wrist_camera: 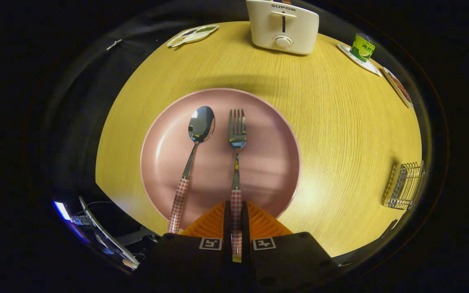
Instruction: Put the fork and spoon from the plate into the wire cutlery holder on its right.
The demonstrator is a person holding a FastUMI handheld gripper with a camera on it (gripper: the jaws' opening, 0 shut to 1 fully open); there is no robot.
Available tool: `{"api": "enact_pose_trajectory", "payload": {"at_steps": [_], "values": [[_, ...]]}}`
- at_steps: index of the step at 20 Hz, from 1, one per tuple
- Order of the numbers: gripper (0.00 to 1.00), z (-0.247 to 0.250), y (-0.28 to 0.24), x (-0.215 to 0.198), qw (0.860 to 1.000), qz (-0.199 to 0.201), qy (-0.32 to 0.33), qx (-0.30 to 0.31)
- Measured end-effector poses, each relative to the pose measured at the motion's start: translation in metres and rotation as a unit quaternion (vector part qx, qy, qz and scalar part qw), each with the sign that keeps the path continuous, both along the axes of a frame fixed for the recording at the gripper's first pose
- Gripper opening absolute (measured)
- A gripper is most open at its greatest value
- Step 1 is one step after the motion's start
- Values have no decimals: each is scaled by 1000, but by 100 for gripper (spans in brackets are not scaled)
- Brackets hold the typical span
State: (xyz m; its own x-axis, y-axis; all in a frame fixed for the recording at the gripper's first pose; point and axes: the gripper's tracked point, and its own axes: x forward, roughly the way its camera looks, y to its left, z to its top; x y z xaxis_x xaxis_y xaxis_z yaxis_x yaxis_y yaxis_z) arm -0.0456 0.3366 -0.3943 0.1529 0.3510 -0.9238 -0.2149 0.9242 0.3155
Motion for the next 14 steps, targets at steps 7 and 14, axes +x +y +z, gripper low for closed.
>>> {"api": "enact_pose_trajectory", "payload": {"at_steps": [7, 14], "values": [[13, 69, -32, -1, 996, -5, -35, 79], [13, 125, -152, -1, 994, 11, -97, 57]]}}
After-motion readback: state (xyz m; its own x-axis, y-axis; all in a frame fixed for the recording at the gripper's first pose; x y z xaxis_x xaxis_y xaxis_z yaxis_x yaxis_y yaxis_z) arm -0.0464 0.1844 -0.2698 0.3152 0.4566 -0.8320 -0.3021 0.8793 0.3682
